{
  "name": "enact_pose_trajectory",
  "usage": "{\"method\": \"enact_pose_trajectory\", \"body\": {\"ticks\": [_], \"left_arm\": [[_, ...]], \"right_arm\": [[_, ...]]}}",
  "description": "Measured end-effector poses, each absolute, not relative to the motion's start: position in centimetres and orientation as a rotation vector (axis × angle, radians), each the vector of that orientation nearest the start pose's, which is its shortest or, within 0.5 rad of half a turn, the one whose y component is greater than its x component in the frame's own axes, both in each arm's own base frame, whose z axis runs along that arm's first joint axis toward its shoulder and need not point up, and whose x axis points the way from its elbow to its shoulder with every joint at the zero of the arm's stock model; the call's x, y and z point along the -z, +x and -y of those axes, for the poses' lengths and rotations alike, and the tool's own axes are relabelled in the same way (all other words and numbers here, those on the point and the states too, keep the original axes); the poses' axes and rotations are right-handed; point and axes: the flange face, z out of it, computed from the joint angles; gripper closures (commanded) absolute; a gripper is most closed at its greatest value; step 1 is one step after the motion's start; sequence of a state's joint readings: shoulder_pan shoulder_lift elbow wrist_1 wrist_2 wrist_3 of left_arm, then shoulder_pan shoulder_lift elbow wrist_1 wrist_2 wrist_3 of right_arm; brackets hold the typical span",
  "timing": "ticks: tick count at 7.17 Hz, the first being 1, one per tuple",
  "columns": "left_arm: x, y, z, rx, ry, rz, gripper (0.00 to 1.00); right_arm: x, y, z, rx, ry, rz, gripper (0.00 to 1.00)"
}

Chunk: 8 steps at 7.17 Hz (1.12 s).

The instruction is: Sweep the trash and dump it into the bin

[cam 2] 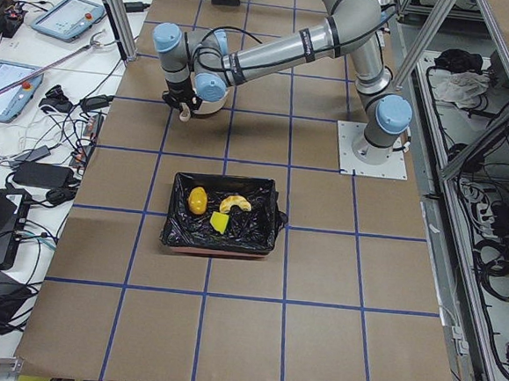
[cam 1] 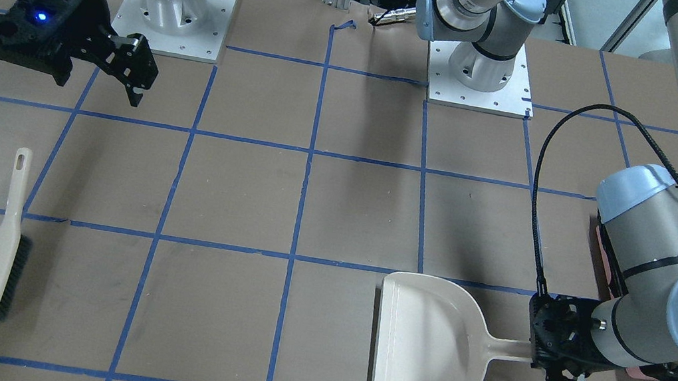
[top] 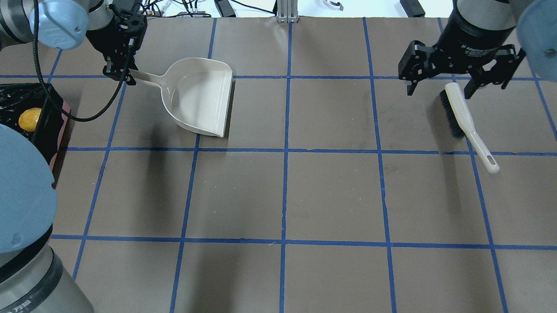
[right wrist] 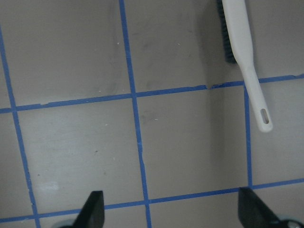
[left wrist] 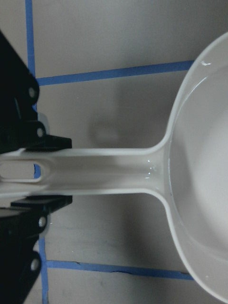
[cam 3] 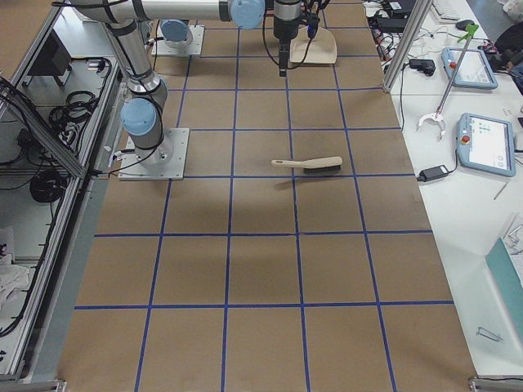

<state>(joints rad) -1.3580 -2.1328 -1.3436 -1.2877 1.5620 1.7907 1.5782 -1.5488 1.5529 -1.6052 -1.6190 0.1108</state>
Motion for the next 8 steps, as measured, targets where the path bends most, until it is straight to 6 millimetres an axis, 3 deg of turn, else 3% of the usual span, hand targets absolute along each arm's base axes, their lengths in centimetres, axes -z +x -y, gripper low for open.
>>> {"method": "enact_pose_trajectory", "body": {"ticks": [3, 4, 6, 8], "left_arm": [[-28.4, 1.5, 70.8, 0.013, -2.205, 2.167, 0.7], [-28.4, 1.6, 70.8, 0.009, -2.211, 2.168, 0.59], [-27.8, 2.9, 70.8, 0.013, -2.19, 2.179, 0.53], [-26.9, 3.9, 70.9, 0.016, -2.179, 2.182, 0.53]], "right_arm": [[-48.7, 14.5, 50.5, 0.065, 0.163, -3.177, 0.0], [-48.7, 14.5, 50.5, 0.063, 0.163, -3.176, 0.0], [-48.6, 14.6, 50.5, 0.057, 0.154, -3.175, 0.0], [-48.5, 14.6, 50.6, 0.057, 0.109, -3.148, 0.0]]}}
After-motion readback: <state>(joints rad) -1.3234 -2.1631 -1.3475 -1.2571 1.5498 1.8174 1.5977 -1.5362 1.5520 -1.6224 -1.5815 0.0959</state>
